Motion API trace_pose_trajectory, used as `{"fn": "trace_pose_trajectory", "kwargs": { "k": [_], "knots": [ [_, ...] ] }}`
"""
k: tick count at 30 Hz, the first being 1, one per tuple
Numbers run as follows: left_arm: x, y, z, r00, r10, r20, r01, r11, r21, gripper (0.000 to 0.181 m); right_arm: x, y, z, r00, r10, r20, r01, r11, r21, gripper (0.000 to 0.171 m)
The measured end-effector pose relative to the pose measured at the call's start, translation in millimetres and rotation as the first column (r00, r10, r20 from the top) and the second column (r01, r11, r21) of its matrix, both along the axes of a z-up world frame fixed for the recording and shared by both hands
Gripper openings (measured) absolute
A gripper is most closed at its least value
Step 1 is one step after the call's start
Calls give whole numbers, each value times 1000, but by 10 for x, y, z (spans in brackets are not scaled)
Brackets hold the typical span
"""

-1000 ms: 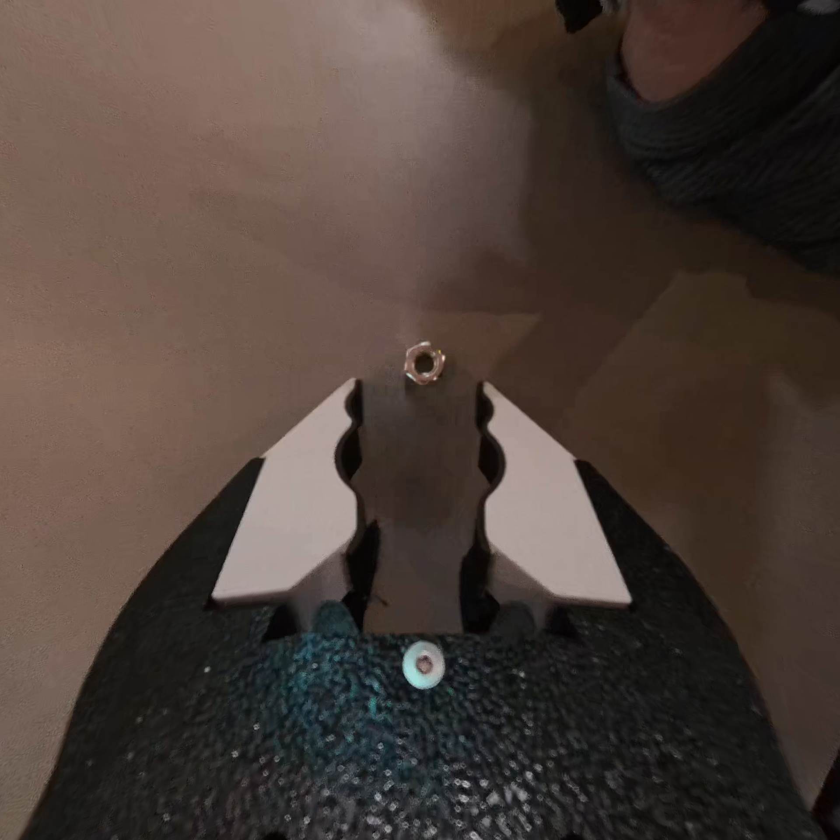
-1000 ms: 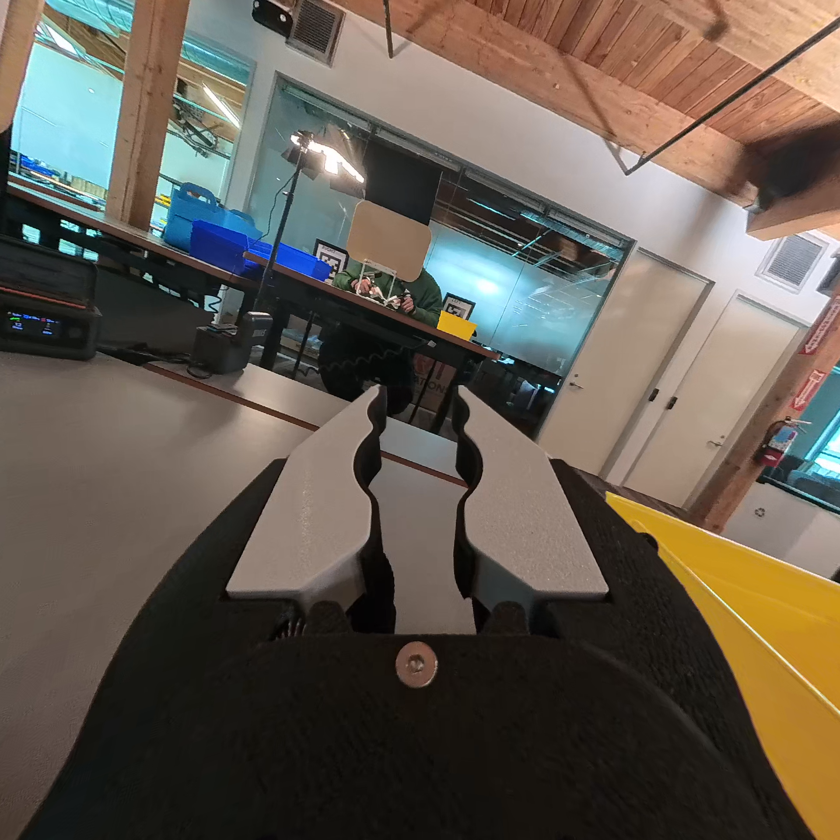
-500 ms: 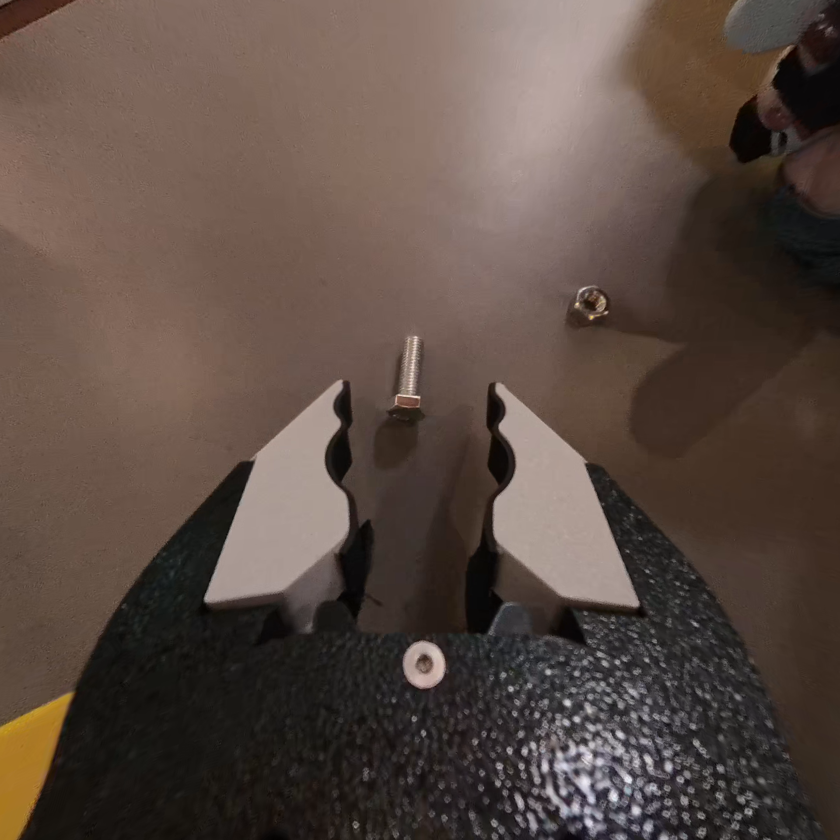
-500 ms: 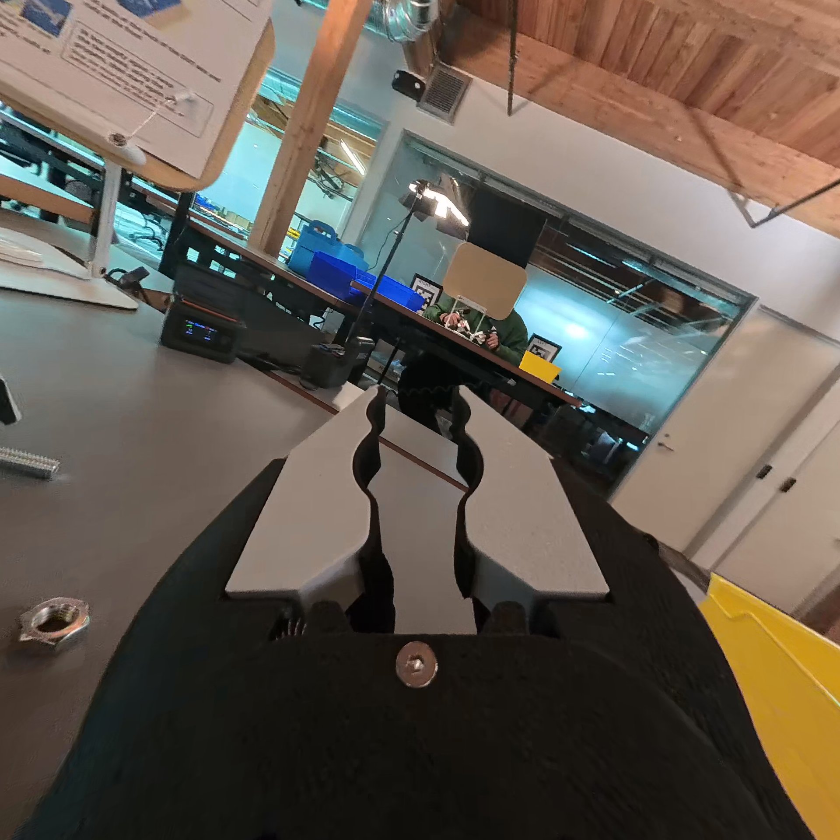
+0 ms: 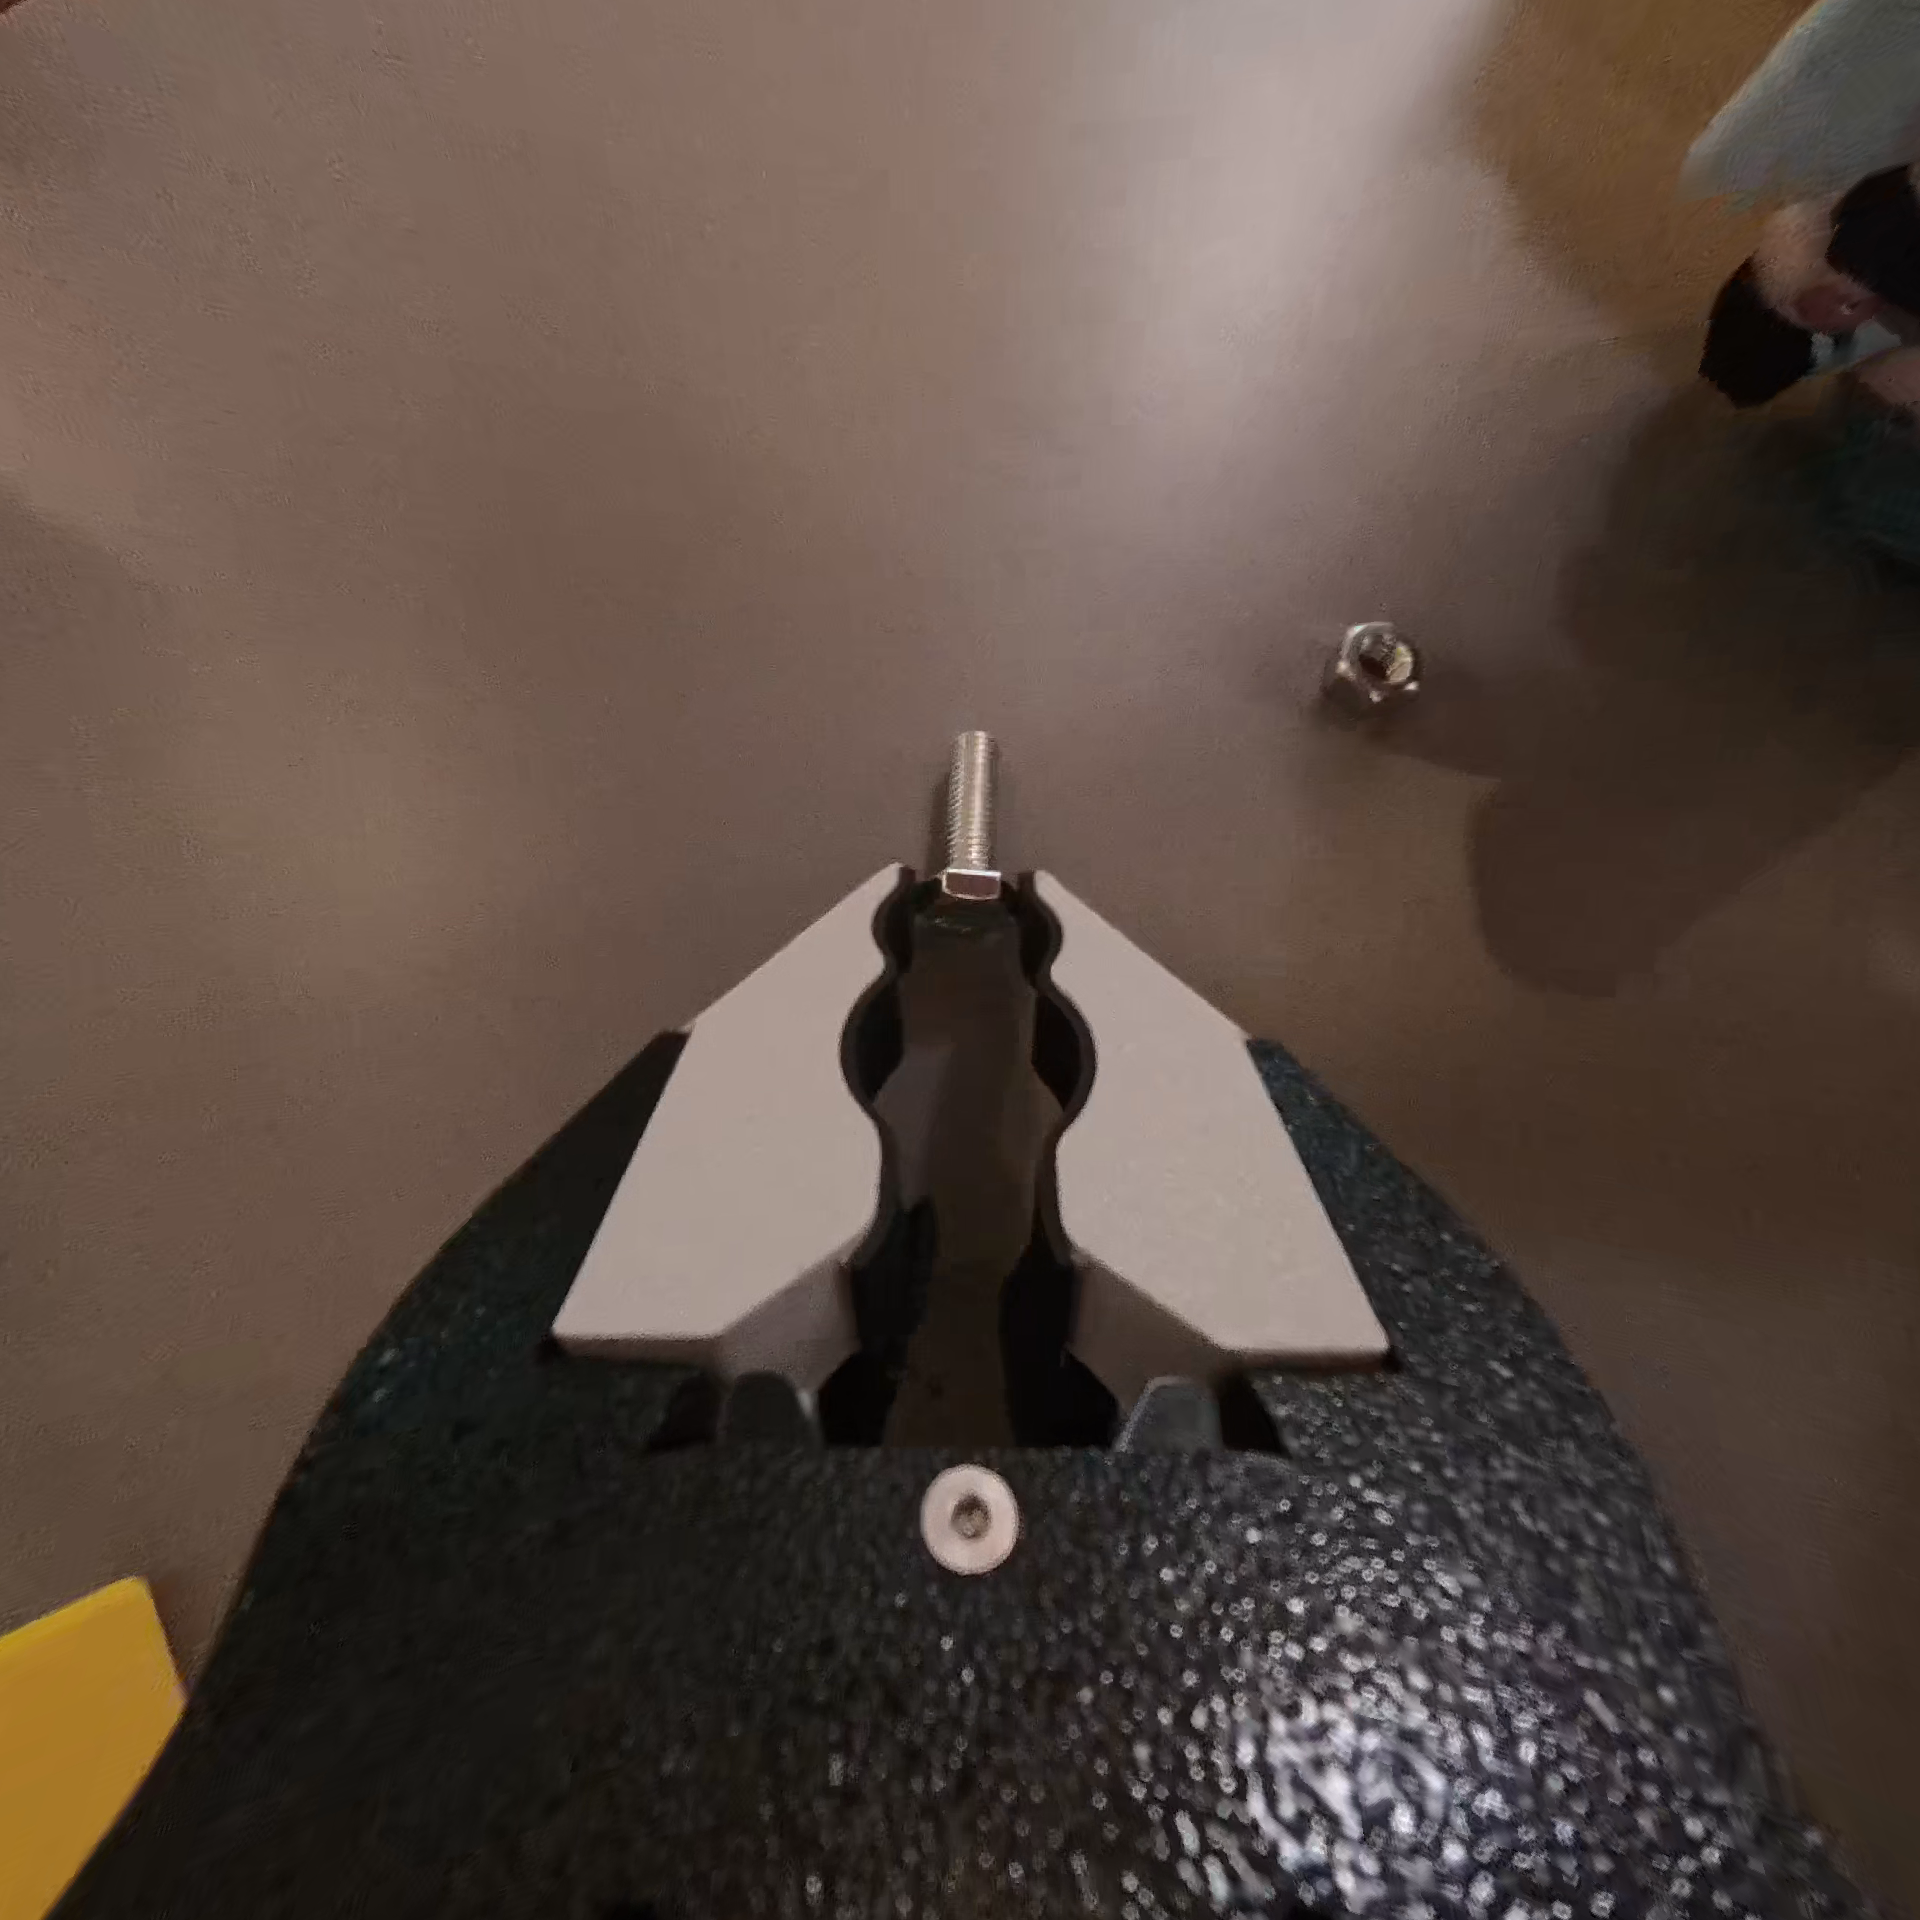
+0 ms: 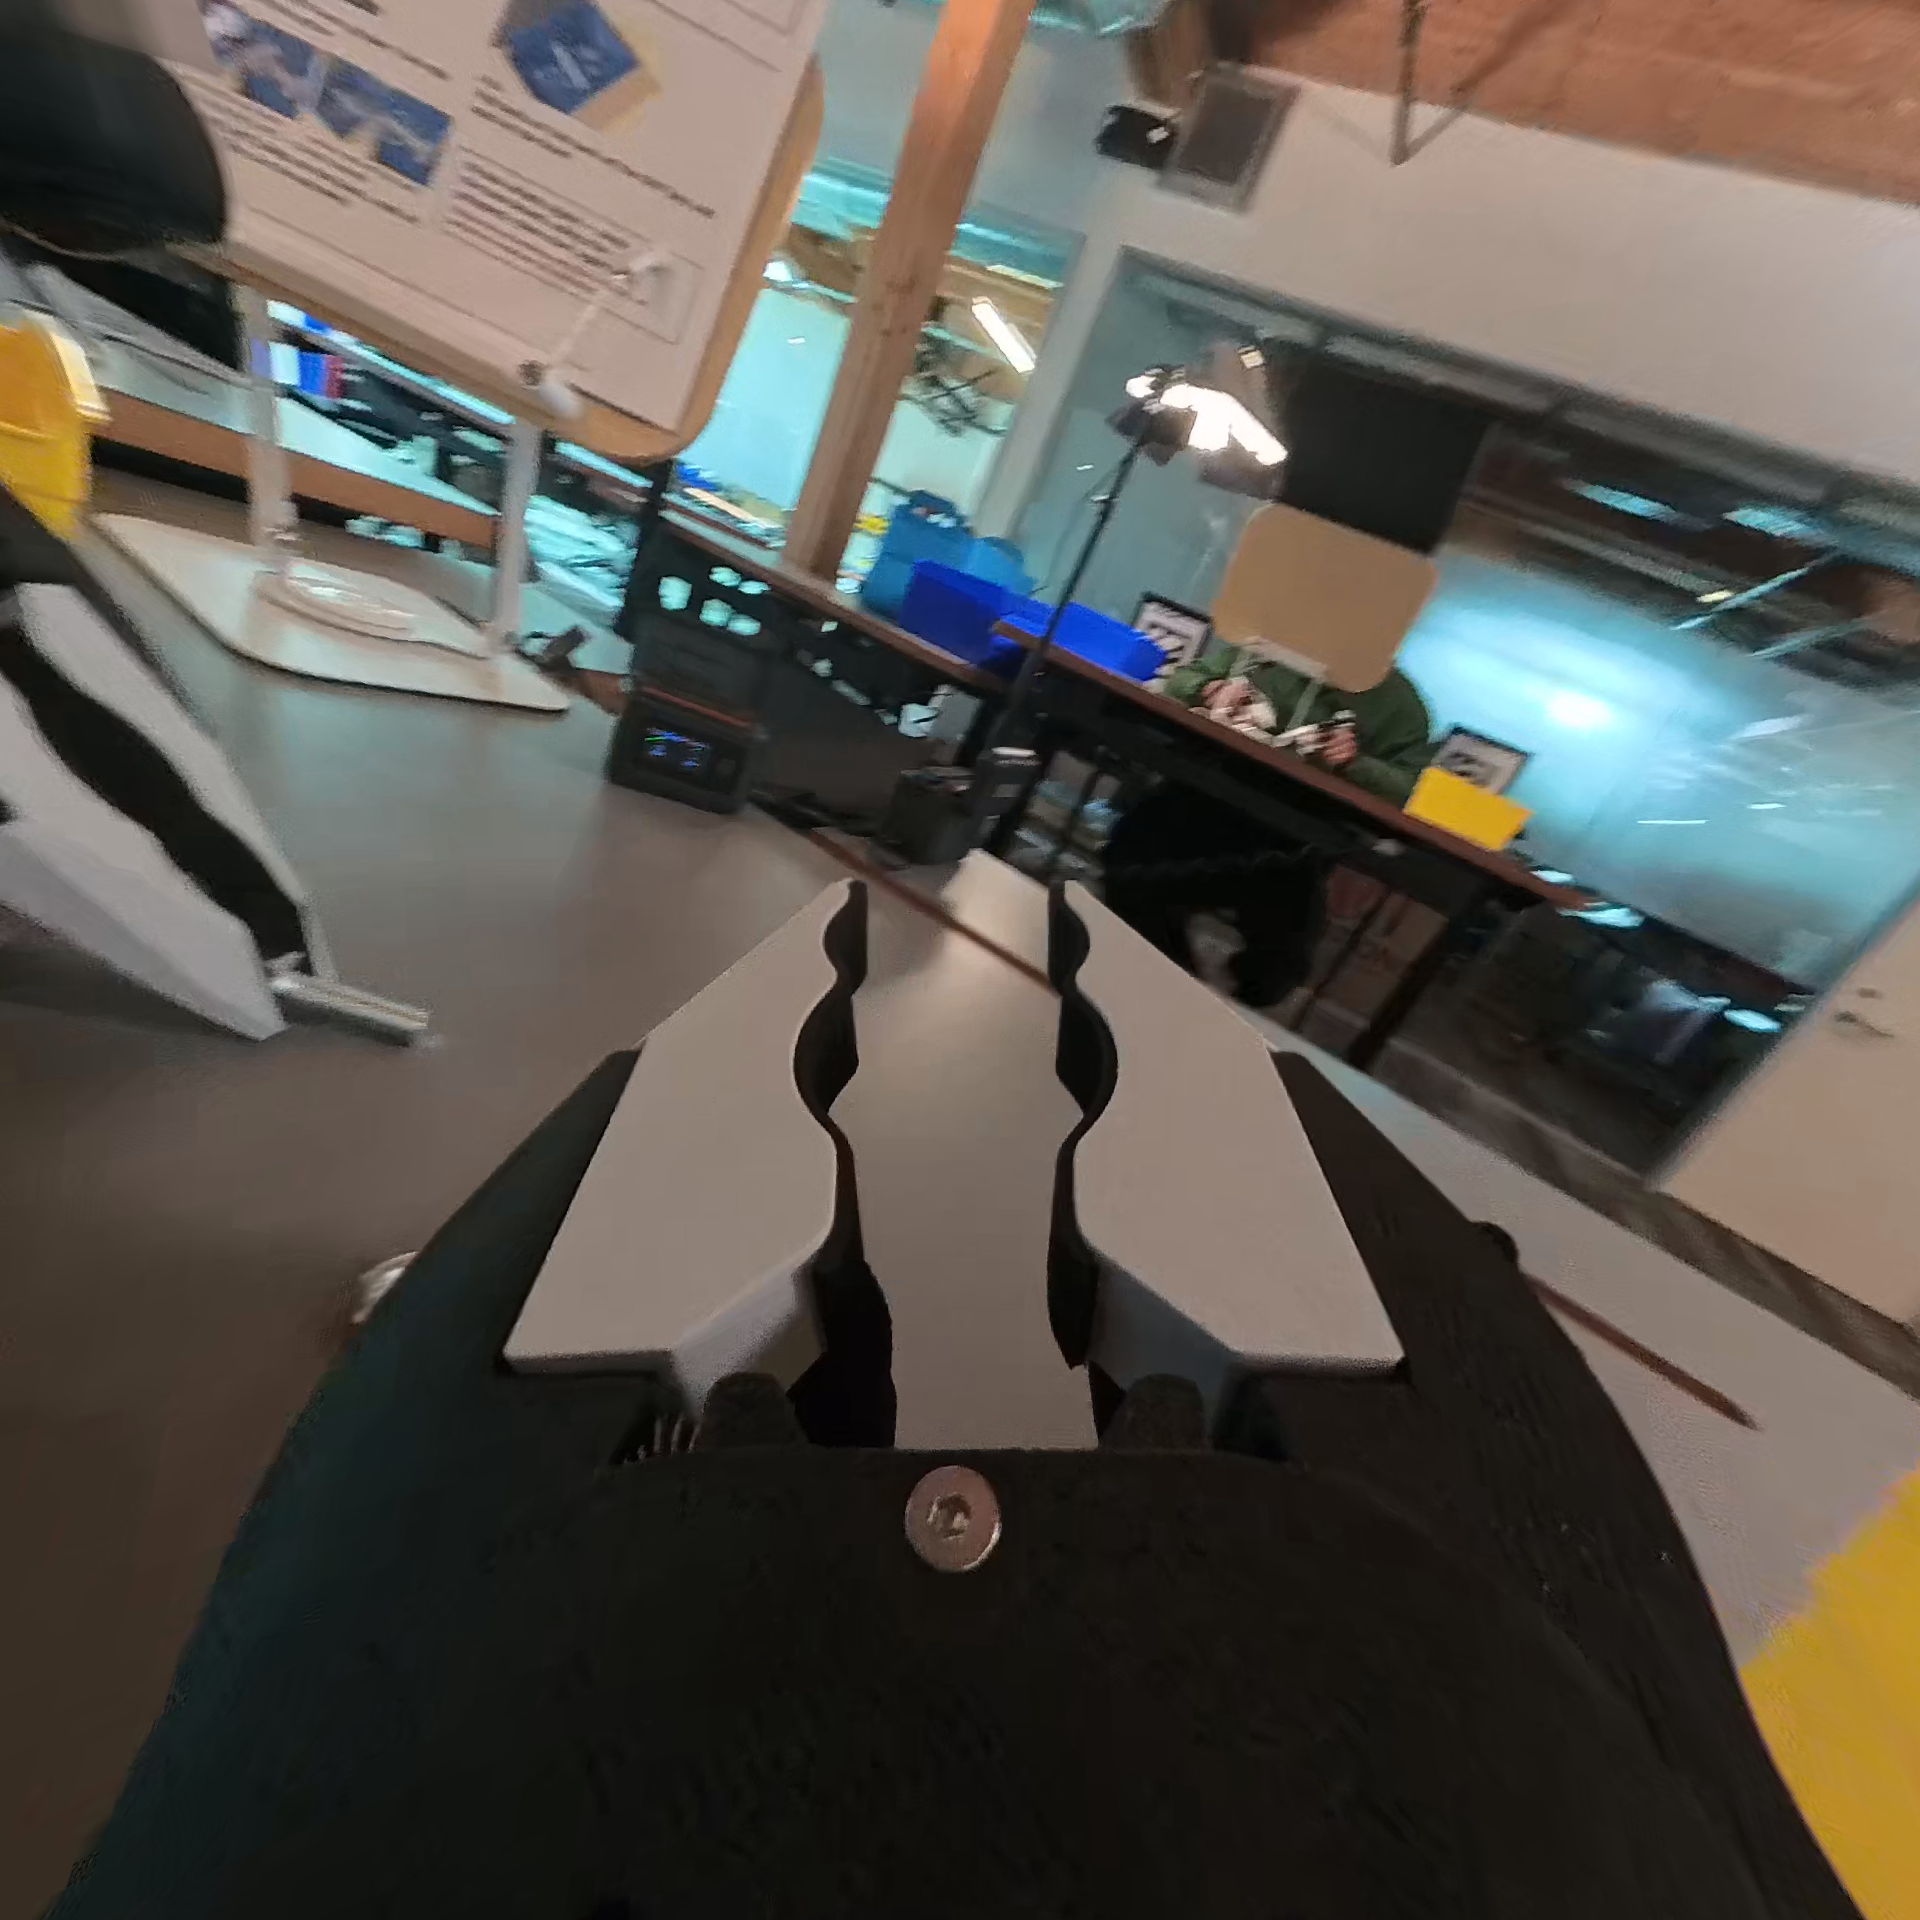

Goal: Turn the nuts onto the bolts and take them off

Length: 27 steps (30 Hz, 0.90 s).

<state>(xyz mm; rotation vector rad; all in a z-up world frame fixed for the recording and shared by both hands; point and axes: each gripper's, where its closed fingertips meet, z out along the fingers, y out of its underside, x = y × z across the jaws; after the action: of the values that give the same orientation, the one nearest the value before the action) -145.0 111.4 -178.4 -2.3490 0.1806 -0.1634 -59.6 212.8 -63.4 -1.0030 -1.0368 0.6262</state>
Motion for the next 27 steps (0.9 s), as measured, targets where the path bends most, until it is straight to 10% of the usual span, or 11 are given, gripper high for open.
{"fn": "trace_pose_trajectory", "kwargs": {
  "k": [5,10,12,17,27],
  "knots": [
    [262,190,626,991,-128,-38,130,866,483,17,-144,-236,-148,966,253,53,-221,915,-339,33],
    [616,37,1107,964,-253,-84,228,621,750,17,-157,-832,60,722,626,-293,-608,374,-700,41],
    [733,-24,1179,947,-313,-67,244,573,782,17,-163,-945,79,677,655,-335,-643,304,-703,36],
    [849,-52,1147,928,-367,-71,280,556,782,17,-105,-1110,191,627,709,-323,-711,351,-610,8],
    [906,49,745,911,-374,-176,400,691,602,26,-89,-1152,-115,669,739,76,-626,616,-479,8]
  ]
}}
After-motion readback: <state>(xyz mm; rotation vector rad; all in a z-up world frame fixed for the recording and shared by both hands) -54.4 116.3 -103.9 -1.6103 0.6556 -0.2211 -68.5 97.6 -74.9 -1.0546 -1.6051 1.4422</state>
